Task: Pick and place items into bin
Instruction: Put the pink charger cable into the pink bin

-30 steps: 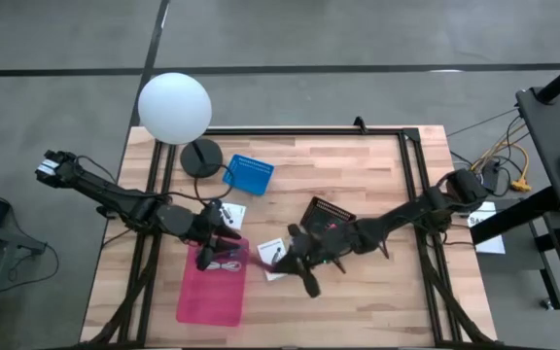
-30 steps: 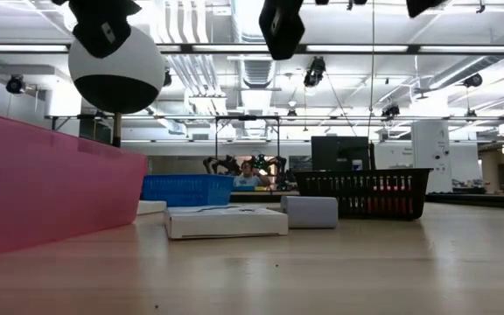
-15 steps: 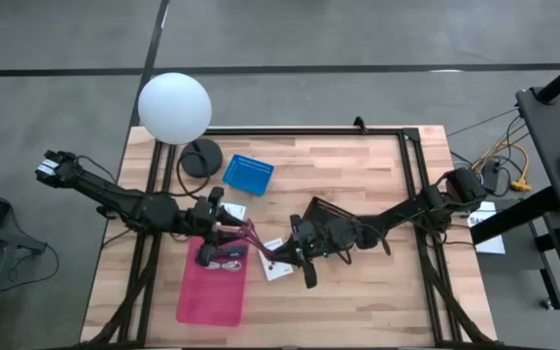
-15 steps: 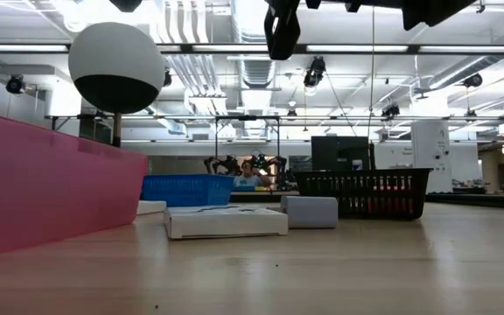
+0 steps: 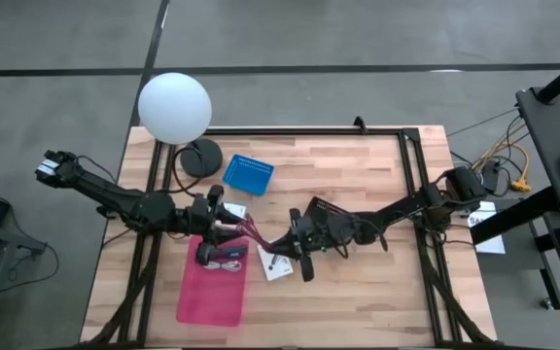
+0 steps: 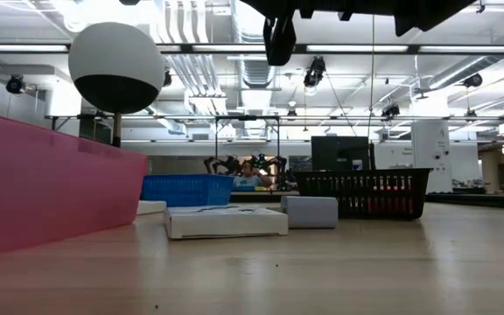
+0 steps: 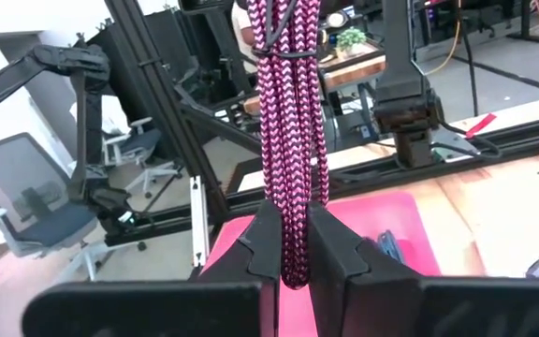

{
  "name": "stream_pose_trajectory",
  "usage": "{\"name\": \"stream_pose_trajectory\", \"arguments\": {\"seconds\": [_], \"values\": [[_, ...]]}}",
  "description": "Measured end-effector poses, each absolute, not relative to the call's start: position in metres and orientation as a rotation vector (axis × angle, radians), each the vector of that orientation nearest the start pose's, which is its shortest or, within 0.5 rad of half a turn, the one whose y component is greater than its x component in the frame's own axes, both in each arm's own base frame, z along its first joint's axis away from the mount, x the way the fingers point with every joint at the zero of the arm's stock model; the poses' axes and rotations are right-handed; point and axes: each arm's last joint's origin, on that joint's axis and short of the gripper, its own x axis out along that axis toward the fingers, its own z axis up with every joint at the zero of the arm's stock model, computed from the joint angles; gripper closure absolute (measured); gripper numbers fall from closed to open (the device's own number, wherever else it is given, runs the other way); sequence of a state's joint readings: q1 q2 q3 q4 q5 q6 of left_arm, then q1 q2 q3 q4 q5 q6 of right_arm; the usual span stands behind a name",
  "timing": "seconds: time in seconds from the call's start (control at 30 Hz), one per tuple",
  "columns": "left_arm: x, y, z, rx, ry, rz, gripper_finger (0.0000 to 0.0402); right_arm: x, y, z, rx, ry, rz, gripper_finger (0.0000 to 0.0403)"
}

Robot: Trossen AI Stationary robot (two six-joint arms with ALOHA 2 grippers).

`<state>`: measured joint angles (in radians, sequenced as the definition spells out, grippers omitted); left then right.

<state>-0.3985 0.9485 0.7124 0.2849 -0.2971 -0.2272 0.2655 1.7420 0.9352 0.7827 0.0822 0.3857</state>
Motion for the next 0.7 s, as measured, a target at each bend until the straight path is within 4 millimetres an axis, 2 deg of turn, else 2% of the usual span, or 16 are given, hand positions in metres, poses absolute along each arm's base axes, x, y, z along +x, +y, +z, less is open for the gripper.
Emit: {"name": "stream_pose_trajectory", "arguments": {"seconds": [0.13,0.43,0.53,0.7], "values": [[0.201,-0.075,0.323,-0.242,-0.032,-0.107,0.0272,0.363,0.092,0.226,0.374,0.052,0.146,0.0388],[0.204,-0.075,0.32,-0.238,-0.02,-0.076,0.0164,0.364,0.087,0.226,0.351,0.043,0.103,0.0388],[0.206,-0.074,0.319,-0.238,-0.022,-0.019,0.0148,0.364,0.086,0.226,0.35,0.042,0.101,0.0388],[0.212,-0.075,0.321,-0.261,-0.08,-0.011,0.0143,0.364,0.086,0.224,0.345,0.061,0.069,0.0388]]}}
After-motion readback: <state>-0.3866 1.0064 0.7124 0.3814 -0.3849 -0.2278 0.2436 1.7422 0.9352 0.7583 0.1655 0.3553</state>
